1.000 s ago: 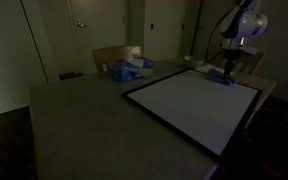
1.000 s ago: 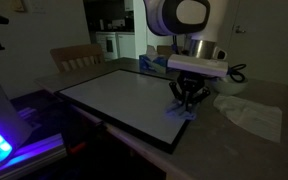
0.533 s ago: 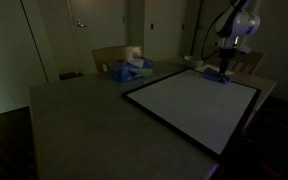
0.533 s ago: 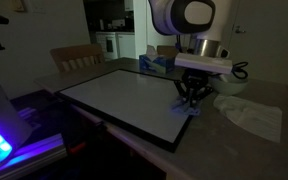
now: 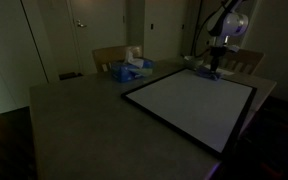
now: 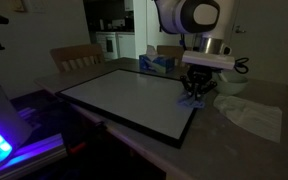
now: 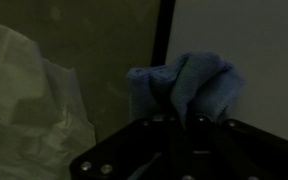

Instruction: Use the cloth to wipe the whiteboard on the table

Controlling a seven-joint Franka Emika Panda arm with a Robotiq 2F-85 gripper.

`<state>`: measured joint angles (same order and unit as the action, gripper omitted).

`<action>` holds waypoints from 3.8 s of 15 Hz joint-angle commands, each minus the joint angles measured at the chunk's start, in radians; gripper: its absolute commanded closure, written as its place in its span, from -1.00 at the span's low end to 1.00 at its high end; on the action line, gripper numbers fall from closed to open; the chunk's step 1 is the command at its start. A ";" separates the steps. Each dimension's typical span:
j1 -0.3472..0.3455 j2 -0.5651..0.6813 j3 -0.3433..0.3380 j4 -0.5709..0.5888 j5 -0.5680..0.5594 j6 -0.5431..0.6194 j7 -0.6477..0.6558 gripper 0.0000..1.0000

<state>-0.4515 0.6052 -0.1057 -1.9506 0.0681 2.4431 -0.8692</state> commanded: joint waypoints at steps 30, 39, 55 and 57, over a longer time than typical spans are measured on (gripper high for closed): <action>0.087 0.019 0.058 0.049 -0.013 -0.003 0.180 0.96; 0.083 -0.102 0.054 -0.126 -0.049 0.006 0.198 0.96; 0.071 -0.139 0.033 -0.242 -0.048 0.040 0.198 0.96; 0.070 -0.151 0.023 -0.268 -0.059 0.036 0.191 0.96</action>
<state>-0.3793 0.4813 -0.0629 -2.1589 0.0328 2.4861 -0.6677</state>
